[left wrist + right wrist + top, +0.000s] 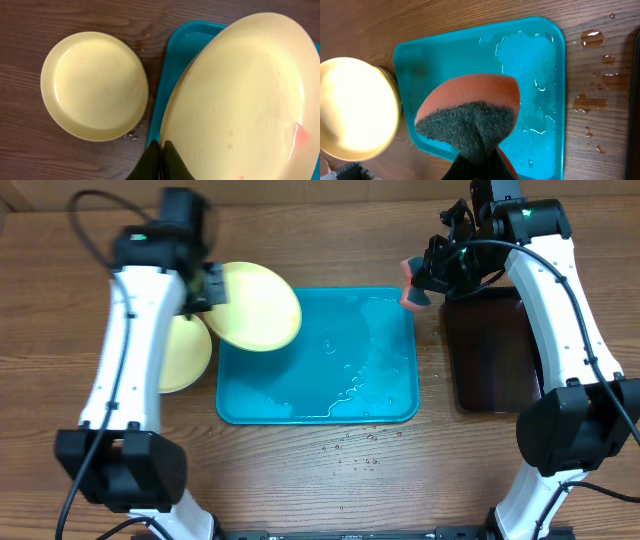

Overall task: Clean dirty plates on tray and stack at the side
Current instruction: 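Lift yellow plate with left gripper and place it on the plate stack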

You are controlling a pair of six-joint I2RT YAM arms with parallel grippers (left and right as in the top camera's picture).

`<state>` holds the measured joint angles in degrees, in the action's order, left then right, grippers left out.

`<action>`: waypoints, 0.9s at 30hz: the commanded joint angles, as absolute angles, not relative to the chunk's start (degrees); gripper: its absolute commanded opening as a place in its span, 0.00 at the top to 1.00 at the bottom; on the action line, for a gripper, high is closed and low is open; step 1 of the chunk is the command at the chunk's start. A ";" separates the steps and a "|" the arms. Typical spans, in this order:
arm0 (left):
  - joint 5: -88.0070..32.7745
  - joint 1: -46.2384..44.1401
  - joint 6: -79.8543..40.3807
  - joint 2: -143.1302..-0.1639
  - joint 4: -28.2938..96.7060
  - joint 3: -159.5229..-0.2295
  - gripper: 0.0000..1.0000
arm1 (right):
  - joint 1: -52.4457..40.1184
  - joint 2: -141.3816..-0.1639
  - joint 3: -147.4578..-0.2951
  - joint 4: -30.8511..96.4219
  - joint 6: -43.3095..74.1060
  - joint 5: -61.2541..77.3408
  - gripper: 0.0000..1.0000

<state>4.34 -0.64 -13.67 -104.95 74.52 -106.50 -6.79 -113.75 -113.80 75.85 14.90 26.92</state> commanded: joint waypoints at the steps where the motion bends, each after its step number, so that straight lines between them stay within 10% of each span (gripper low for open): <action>1: -4.95 8.40 -8.69 -103.92 74.91 -107.02 0.96 | -6.68 -113.36 -114.74 75.59 14.26 27.00 0.96; 12: -4.27 27.09 -7.46 -103.94 72.03 -103.28 0.96 | -6.68 -113.36 -114.74 75.55 14.28 27.00 0.96; 27: -2.61 31.05 -11.29 -103.94 50.30 -79.22 0.96 | -6.68 -113.36 -114.74 75.55 14.28 27.03 0.96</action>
<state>-2.52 30.89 -10.31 -104.95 52.69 -82.56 -6.79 -113.75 -113.80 75.81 14.92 26.76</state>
